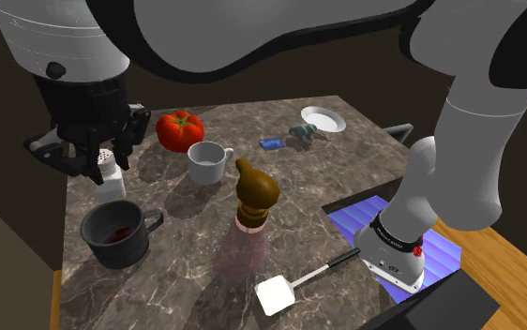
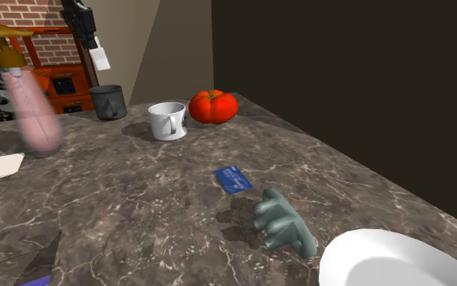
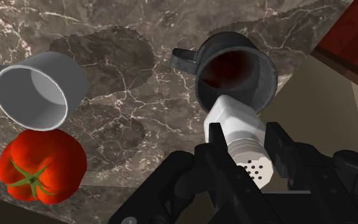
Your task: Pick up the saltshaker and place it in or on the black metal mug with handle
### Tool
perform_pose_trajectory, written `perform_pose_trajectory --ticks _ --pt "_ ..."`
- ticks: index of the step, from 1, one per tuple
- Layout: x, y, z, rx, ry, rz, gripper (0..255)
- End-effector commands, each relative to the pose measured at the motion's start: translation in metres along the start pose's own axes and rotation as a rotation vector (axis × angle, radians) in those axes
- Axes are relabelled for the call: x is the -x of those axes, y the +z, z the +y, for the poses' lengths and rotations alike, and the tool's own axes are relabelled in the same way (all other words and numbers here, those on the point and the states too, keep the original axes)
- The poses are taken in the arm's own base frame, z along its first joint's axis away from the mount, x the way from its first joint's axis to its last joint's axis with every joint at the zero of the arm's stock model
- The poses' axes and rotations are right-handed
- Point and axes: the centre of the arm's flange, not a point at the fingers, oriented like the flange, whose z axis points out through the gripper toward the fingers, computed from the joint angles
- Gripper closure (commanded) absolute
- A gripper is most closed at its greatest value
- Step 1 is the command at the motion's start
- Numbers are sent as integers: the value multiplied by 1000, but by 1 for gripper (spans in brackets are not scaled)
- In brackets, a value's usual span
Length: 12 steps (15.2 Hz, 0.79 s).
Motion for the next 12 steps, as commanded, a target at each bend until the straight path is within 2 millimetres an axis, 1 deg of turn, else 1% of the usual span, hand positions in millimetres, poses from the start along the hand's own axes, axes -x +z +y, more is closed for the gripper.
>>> perform_pose_trajectory --ticks 1,10,12 --pt "2 10 0 0 0 0 255" --pt "9 58 -1 0 0 0 255" --pt "9 58 -1 0 0 0 255"
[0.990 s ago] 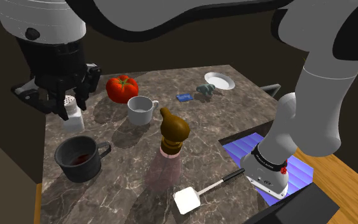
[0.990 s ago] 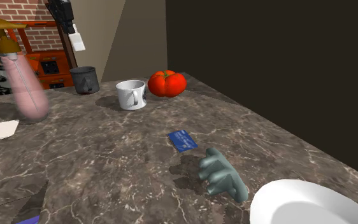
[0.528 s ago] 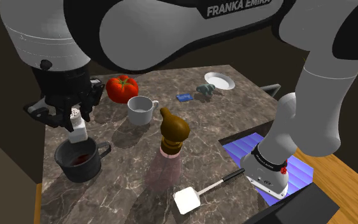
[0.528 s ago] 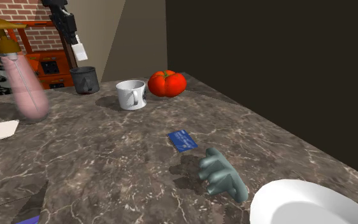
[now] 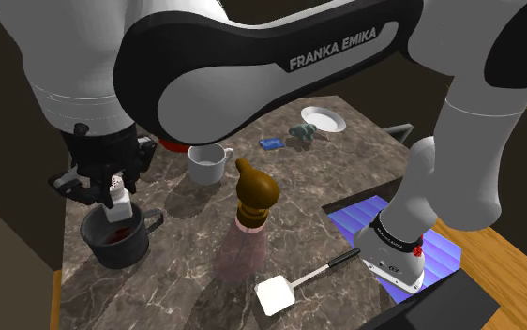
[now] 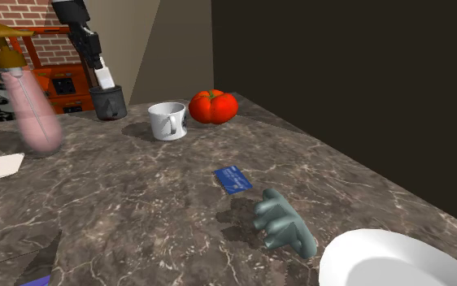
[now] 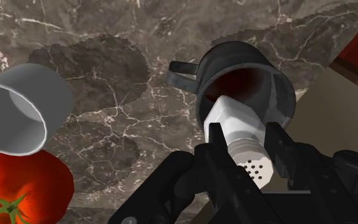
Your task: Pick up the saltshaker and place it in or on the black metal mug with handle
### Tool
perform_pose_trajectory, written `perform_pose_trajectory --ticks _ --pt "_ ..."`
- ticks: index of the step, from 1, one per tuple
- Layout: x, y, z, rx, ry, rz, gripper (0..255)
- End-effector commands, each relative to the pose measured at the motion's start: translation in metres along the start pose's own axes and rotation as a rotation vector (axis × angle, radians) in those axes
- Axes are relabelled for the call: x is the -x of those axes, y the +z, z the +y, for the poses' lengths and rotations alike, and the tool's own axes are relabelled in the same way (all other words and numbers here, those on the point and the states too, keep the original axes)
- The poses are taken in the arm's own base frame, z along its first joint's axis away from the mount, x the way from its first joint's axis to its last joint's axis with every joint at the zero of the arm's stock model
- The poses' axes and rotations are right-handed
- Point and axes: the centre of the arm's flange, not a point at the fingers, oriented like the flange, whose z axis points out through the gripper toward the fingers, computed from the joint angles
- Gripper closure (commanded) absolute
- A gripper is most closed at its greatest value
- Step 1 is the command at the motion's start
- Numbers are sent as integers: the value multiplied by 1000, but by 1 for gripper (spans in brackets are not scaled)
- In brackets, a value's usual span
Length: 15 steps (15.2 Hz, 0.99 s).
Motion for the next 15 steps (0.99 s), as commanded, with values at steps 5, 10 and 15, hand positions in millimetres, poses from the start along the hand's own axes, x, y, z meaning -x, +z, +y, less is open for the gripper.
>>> perform_pose_trajectory --ticks 5,10,15 --pt "0 1 0 0 0 0 255" --pt "0 1 0 0 0 0 0" --pt "0 -49 0 0 0 0 0"
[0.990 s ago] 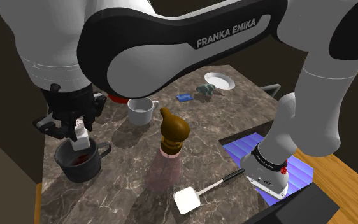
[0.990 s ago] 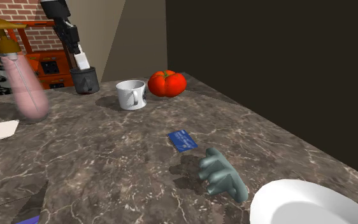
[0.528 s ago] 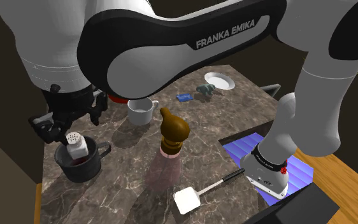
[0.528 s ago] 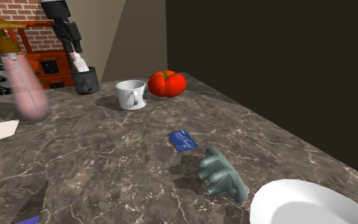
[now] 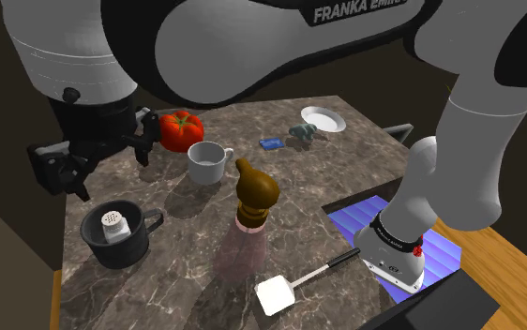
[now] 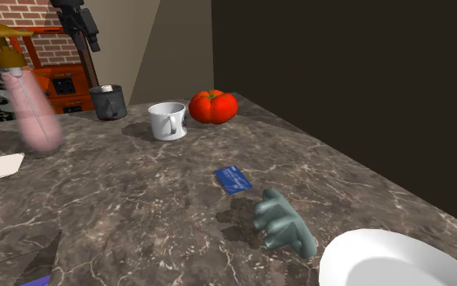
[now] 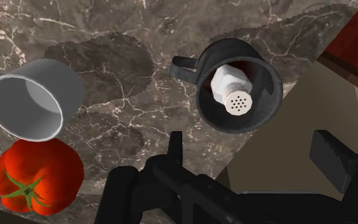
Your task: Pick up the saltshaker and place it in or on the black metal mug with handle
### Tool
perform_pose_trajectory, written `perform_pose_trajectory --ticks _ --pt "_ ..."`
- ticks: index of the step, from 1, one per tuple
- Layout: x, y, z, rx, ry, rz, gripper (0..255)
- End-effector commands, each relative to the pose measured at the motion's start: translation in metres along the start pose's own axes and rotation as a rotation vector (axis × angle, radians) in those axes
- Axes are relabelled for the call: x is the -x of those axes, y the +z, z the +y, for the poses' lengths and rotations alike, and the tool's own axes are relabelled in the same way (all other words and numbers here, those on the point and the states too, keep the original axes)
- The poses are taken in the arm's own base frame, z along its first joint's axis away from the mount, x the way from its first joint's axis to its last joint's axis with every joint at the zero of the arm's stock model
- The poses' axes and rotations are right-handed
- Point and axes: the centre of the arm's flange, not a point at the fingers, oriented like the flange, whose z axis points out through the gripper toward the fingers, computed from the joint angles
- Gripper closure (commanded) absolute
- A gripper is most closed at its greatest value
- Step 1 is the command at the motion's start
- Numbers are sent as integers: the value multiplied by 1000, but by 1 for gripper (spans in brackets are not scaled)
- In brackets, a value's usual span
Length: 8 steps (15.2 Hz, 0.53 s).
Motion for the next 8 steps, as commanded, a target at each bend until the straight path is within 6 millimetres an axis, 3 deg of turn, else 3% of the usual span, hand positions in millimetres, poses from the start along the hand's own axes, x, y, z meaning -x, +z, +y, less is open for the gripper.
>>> perform_pose_trajectory --ticks 1,8 --pt "0 -10 -2 1 0 -1 0" --pt "0 -10 -2 1 0 -1 0"
